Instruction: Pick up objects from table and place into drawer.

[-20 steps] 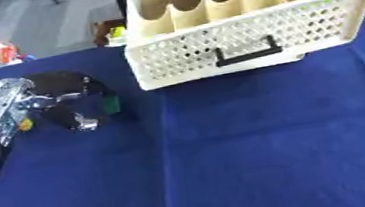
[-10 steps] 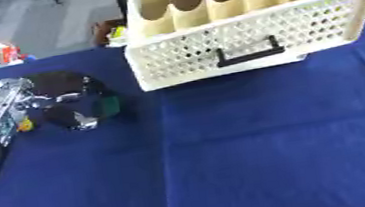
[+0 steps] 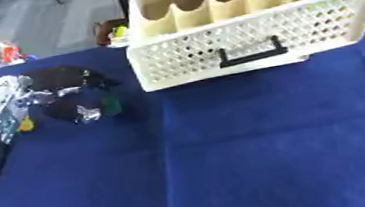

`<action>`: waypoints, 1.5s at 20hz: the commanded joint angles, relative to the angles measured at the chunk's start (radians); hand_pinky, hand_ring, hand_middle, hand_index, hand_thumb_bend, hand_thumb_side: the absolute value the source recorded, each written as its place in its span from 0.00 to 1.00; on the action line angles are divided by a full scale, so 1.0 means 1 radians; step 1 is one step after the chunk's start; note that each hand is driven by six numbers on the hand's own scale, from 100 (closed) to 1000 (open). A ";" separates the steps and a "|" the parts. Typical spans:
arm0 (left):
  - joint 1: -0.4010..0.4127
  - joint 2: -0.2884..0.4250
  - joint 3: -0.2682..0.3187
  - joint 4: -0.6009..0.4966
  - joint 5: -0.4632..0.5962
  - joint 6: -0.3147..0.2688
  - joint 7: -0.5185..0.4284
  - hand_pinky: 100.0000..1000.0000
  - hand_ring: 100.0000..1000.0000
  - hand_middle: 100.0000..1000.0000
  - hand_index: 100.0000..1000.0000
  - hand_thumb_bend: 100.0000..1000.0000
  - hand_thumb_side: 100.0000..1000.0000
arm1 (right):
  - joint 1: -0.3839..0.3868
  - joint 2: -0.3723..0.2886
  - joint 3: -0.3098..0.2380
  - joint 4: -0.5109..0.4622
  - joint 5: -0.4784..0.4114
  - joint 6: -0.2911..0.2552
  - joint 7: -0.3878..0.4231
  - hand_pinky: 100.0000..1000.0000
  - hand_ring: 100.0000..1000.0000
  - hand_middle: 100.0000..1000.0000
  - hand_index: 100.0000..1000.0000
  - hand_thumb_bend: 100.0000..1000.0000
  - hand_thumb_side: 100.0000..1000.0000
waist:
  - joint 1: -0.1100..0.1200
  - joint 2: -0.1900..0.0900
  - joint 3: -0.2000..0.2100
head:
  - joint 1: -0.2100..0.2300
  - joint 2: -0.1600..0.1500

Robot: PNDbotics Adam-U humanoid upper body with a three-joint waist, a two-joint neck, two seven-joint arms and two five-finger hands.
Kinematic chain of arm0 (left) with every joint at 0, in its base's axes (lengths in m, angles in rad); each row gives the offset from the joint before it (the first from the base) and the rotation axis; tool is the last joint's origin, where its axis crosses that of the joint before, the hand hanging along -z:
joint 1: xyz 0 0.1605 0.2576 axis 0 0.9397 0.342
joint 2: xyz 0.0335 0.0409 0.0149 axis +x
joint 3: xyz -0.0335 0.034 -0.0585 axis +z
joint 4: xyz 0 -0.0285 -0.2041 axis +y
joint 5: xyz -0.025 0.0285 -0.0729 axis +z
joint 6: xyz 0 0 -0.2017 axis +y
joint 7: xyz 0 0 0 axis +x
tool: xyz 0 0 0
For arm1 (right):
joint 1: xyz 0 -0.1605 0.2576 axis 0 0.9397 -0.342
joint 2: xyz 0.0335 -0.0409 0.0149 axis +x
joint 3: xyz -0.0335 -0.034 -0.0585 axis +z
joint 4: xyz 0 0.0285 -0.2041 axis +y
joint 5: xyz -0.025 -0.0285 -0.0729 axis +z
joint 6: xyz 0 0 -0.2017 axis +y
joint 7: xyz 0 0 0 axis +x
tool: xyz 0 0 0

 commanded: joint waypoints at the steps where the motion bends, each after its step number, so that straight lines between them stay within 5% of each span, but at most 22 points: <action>1: -0.026 0.025 0.013 -0.011 0.005 -0.118 -0.135 0.73 0.77 0.74 1.00 0.18 1.00 | -0.009 -0.008 -0.014 -0.016 0.007 0.004 0.000 0.81 0.22 0.20 0.66 0.00 0.69 | -0.006 -0.024 0.002 | 0.004 -0.008; 18: -0.032 0.016 0.038 0.051 -0.093 -0.024 -0.059 0.75 0.81 0.76 0.93 0.24 1.00 | 0.002 -0.001 -0.027 -0.016 0.001 0.005 -0.011 0.82 0.22 0.19 0.66 0.00 0.69 | -0.008 -0.018 -0.005 | 0.014 -0.016; 30: -0.040 0.004 0.058 0.081 -0.042 0.036 -0.060 0.72 0.79 0.73 0.95 0.13 1.00 | 0.012 0.009 -0.035 -0.016 0.002 0.014 -0.015 0.83 0.22 0.18 0.65 0.00 0.68 | -0.006 -0.009 -0.009 | 0.022 -0.022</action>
